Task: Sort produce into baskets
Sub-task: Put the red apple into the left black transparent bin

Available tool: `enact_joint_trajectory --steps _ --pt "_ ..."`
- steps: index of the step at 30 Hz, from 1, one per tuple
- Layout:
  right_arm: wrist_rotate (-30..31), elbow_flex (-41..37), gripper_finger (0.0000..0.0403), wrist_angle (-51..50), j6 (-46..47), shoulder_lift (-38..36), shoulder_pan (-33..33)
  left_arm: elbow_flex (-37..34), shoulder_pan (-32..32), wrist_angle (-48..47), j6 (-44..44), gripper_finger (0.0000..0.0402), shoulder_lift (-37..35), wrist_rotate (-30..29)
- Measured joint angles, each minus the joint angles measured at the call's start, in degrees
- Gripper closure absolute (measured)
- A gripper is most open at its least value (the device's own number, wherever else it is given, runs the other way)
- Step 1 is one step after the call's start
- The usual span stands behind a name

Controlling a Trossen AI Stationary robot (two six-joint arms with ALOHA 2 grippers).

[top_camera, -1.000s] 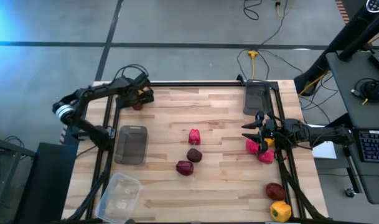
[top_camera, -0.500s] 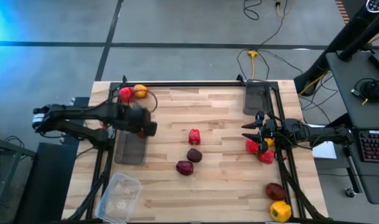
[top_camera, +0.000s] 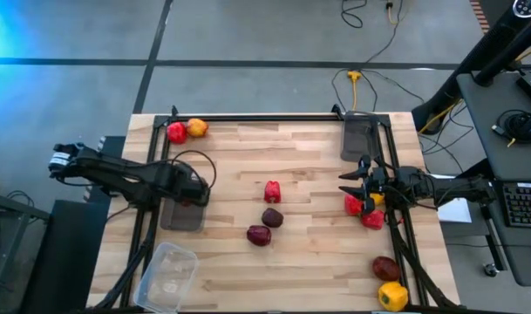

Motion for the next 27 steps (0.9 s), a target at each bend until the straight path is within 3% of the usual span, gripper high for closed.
enact_joint_trajectory --steps 6,12,20,27 --pt "0.07 0.00 0.0241 -0.03 0.57 0.00 0.02 -4.27 3.32 0.37 -3.62 0.0126 2.19 -1.41" --pt "0.11 0.00 0.0241 0.08 1.09 0.00 0.02 -3.31 5.48 0.05 -2.52 0.0122 5.54 -4.39" --pt "0.17 0.00 0.0241 0.11 13.08 0.00 0.02 -3.75 10.01 -0.39 3.99 0.0079 10.04 -4.40" --pt "0.15 0.00 0.0241 0.12 16.51 0.00 0.01 3.81 9.78 -5.16 11.16 0.0057 11.43 -2.14"
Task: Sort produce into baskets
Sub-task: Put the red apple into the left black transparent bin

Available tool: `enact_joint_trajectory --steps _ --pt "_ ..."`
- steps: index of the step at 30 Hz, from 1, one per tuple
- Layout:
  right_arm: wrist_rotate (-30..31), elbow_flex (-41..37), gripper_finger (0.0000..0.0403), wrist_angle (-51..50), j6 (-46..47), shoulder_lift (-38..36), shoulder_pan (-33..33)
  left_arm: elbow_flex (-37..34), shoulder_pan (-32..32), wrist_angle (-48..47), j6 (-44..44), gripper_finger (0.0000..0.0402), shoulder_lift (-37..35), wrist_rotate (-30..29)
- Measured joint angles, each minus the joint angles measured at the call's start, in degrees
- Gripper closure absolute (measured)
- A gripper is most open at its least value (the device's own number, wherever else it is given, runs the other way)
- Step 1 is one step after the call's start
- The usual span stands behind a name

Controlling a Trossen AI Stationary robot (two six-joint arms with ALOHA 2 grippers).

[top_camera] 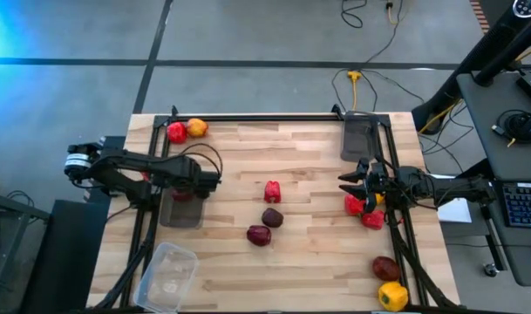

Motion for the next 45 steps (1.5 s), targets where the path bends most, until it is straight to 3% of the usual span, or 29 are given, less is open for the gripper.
enact_joint_trajectory --steps 3,10,13,17,22,28,45 --pt "0.02 0.00 0.0241 0.01 0.59 0.00 0.01 6.27 -1.28 2.15 6.49 0.0056 -0.26 0.25" --pt "0.59 0.00 0.0241 0.25 3.02 0.00 -0.01 18.22 -7.34 19.35 36.85 0.0056 1.93 0.75" --pt "0.61 0.00 0.0241 0.29 9.10 0.00 -0.01 20.99 -11.68 24.99 49.46 0.0056 4.87 0.76" --pt "0.60 0.00 0.0241 0.33 14.56 0.00 -0.01 23.60 -16.86 25.62 62.18 0.0056 11.28 1.62" --pt "0.36 0.00 0.0241 0.41 24.34 0.00 -0.01 28.17 -19.39 25.87 63.07 0.0056 21.21 6.95" --pt "-3.71 0.00 0.0241 -0.22 26.39 0.00 0.01 34.99 -19.67 27.36 61.95 0.0056 30.95 6.93" --pt "-4.55 0.04 0.0241 -1.27 28.13 0.00 0.01 25.81 -21.72 45.52 60.02 0.0056 31.18 8.34"
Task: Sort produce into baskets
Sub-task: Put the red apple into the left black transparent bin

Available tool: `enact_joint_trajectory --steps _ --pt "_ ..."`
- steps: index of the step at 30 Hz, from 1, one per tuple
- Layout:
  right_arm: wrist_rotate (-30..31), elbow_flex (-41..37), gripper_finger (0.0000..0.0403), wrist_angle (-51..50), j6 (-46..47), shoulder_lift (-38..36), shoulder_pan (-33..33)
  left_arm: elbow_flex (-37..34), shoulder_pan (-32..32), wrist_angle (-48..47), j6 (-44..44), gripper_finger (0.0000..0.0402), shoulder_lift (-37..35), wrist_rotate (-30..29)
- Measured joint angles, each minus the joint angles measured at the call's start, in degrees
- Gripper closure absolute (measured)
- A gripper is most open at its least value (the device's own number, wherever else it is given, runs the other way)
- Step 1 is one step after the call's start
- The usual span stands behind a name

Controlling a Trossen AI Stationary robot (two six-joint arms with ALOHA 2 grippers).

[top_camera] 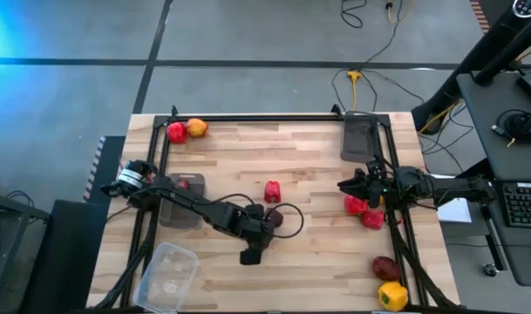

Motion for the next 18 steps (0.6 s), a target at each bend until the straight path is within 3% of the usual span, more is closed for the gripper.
enact_joint_trajectory --steps 7,18 --pt "0.01 0.00 0.0241 -0.10 1.91 0.00 0.00 -4.32 -0.53 6.64 -1.23 0.0067 -0.04 -0.39" --pt "0.36 0.00 0.0241 -0.04 2.48 0.00 0.00 -5.21 -1.29 6.61 -3.25 0.0092 0.40 -1.17"
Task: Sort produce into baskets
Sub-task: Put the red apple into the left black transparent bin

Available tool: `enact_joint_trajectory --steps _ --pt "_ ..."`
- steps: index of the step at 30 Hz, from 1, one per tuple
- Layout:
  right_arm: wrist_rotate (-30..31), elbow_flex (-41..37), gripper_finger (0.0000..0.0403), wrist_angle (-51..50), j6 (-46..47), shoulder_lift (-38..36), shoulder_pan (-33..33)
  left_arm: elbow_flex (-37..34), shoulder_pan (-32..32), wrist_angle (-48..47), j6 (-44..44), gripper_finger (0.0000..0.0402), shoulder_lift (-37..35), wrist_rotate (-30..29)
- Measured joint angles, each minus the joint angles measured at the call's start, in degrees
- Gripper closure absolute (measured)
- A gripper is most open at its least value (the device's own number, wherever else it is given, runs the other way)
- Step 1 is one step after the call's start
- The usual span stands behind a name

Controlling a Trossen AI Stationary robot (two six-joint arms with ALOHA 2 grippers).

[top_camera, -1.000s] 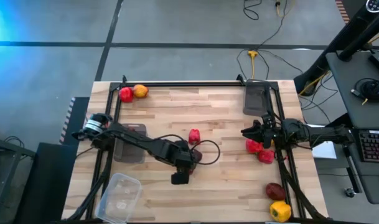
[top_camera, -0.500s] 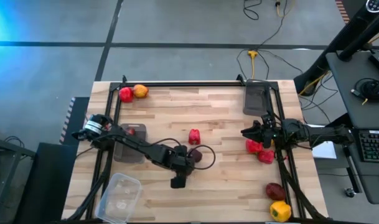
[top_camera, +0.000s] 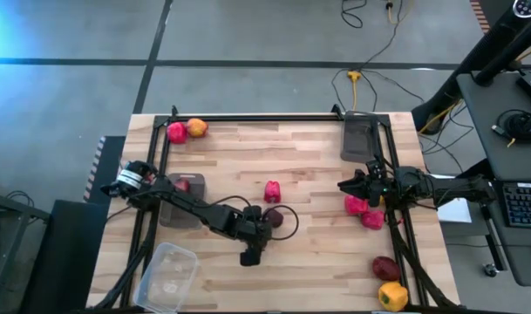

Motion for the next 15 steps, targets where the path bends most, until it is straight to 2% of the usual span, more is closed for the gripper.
enact_joint_trajectory --steps 7,12,15 --pt "0.36 -0.02 0.0241 0.09 1.15 0.02 0.00 2.38 -0.44 -11.71 -2.79 0.0117 -4.38 -2.03" --pt "0.69 -0.02 0.0241 0.24 3.43 0.02 0.00 4.51 -1.48 -24.19 -3.37 0.0117 -12.28 -10.18" --pt "1.57 -0.02 0.0241 0.32 3.43 0.02 0.00 3.96 -1.01 -31.03 -7.26 0.0117 -17.84 -13.29"
